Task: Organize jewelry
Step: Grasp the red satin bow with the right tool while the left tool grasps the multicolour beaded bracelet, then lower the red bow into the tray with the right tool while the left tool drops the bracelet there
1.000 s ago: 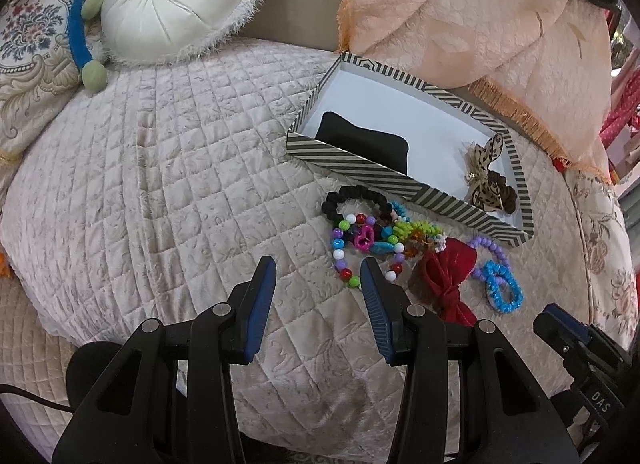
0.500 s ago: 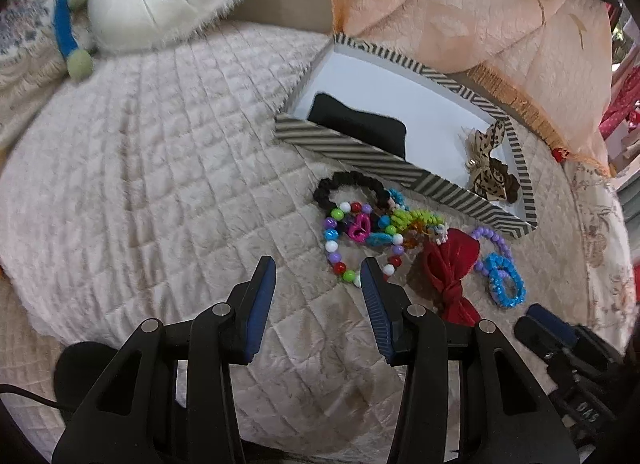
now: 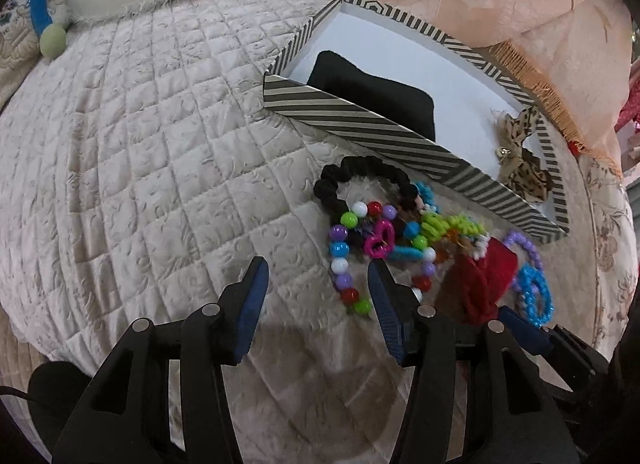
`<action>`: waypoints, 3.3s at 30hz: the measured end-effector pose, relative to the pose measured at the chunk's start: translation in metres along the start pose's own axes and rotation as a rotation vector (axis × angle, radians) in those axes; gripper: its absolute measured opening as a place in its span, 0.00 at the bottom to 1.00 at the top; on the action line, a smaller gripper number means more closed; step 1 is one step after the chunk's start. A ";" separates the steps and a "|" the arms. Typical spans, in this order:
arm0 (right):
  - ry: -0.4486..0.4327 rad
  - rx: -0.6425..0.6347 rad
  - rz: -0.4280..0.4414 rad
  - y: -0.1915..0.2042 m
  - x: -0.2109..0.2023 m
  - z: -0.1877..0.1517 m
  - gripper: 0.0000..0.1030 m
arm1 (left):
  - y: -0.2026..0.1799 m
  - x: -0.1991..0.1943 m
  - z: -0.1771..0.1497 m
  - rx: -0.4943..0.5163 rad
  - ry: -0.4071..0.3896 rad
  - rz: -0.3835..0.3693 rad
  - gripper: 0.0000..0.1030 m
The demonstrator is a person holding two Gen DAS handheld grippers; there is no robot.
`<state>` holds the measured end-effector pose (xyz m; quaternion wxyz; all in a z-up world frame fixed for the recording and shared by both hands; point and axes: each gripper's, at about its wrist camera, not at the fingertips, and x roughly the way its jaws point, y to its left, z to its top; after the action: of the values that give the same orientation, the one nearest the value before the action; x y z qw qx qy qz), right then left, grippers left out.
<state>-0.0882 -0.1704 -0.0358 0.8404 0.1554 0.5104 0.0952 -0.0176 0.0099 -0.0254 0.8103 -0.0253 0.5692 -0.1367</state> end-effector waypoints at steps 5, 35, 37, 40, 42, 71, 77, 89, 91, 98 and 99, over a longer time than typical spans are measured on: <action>-0.054 -0.020 0.012 -0.004 0.006 0.001 0.33 | 0.000 0.007 0.002 0.003 -0.010 -0.007 0.36; -0.182 -0.043 0.100 0.006 -0.086 -0.007 0.18 | 0.000 -0.105 0.019 0.028 -0.176 -0.123 0.08; -0.183 -0.042 0.102 0.006 -0.086 -0.003 0.18 | -0.002 -0.109 0.026 0.030 -0.188 -0.118 0.08; -0.180 -0.039 0.097 0.006 -0.084 0.003 0.18 | -0.007 -0.112 0.035 0.040 -0.202 -0.111 0.08; -0.179 -0.038 0.098 0.006 -0.082 0.006 0.18 | -0.012 -0.112 0.040 0.052 -0.208 -0.107 0.08; -0.137 -0.008 0.080 -0.008 -0.040 0.095 0.18 | -0.049 -0.077 0.121 0.155 -0.225 -0.016 0.08; -0.121 0.012 0.066 -0.016 -0.023 0.119 0.18 | -0.056 -0.055 0.154 0.142 -0.212 -0.003 0.08; -0.063 0.045 0.024 -0.032 0.027 0.137 0.18 | -0.063 0.008 0.188 0.103 -0.139 -0.029 0.08; -0.068 0.048 0.012 -0.034 0.032 0.138 0.18 | -0.055 0.017 0.188 0.089 -0.126 -0.012 0.08; -0.074 0.098 -0.008 -0.039 0.053 0.145 0.18 | -0.029 0.040 0.183 0.050 -0.087 0.039 0.08; -0.079 0.102 -0.005 -0.039 0.056 0.146 0.18 | -0.027 0.042 0.182 0.050 -0.085 0.043 0.08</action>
<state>0.0670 -0.2125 -0.0330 0.8511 0.2002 0.4816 0.0606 0.1595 -0.0474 0.0053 0.8371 0.0017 0.5309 -0.1323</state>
